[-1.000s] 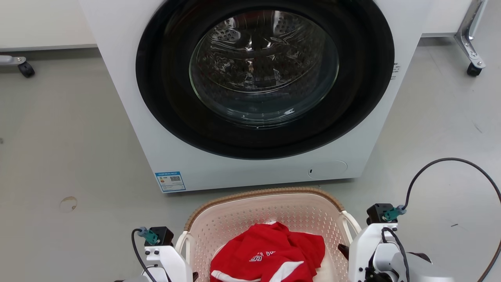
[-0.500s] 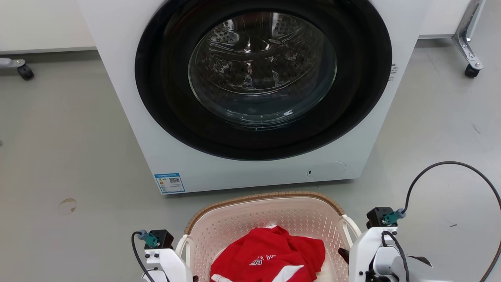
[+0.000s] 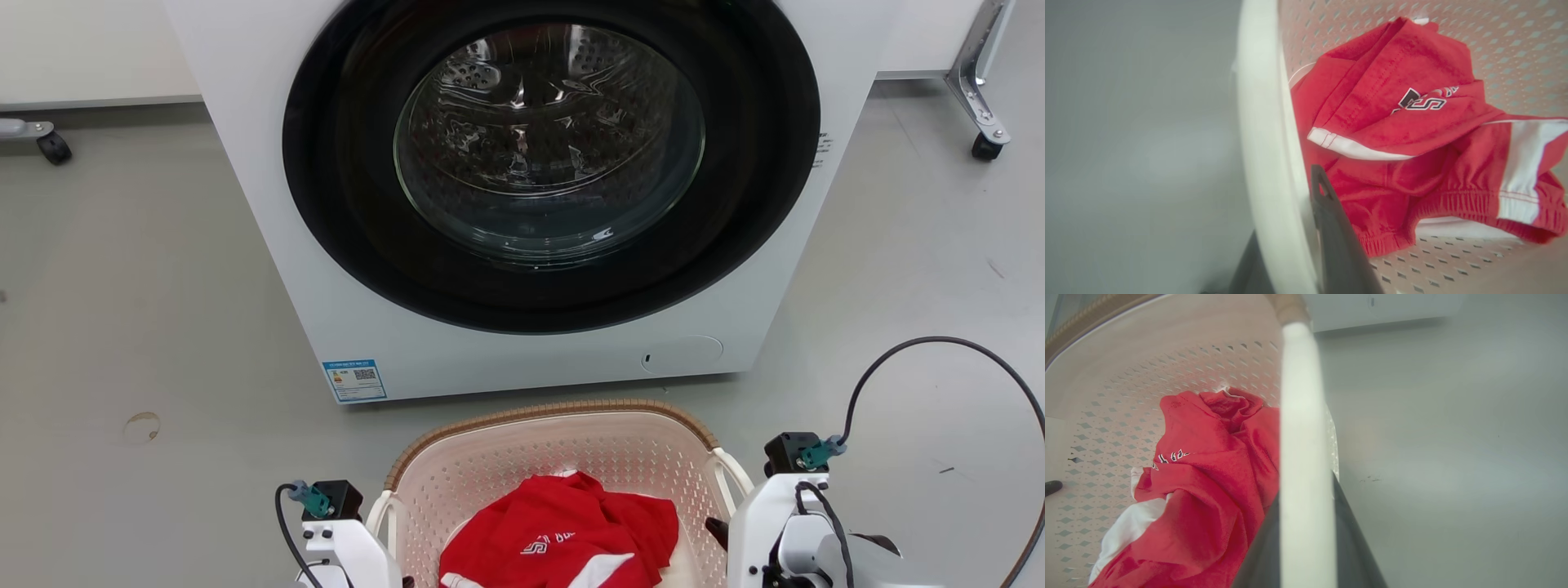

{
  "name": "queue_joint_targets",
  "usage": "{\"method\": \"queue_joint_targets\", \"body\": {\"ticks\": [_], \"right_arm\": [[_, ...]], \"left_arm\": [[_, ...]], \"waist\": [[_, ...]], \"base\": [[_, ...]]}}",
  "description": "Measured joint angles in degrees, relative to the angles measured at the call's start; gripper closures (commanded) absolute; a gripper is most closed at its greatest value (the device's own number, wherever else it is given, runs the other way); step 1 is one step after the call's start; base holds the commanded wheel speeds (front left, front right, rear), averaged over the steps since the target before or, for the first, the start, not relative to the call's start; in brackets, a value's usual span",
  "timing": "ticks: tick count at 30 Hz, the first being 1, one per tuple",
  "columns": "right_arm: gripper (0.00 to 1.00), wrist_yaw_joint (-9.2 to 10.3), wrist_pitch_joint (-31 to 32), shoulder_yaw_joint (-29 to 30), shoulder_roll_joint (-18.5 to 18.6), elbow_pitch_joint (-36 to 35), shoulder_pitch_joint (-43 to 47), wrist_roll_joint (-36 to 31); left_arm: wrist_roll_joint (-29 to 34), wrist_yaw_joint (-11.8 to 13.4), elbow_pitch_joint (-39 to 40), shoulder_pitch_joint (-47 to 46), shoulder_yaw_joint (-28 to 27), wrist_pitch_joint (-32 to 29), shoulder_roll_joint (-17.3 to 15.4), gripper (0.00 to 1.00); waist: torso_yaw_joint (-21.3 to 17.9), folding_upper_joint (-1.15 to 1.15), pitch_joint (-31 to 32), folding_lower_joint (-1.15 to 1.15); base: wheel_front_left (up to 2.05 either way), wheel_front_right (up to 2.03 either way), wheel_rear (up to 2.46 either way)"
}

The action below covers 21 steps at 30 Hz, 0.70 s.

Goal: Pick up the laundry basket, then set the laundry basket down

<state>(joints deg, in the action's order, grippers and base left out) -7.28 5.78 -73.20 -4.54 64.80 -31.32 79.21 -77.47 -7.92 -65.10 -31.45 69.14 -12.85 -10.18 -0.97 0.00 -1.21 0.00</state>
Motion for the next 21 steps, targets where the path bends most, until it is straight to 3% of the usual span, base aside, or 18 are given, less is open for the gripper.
{"method": "queue_joint_targets", "body": {"ticks": [21], "right_arm": [[1.0,0.0,0.0,-0.09,0.0,0.01,0.01,-0.02]], "left_arm": [[-0.32,-0.11,-0.22,-0.01,0.77,0.1,0.02,1.0]], "waist": [[-0.03,0.0,-0.52,0.0]], "base": [[0.0,0.0,0.0]]}}
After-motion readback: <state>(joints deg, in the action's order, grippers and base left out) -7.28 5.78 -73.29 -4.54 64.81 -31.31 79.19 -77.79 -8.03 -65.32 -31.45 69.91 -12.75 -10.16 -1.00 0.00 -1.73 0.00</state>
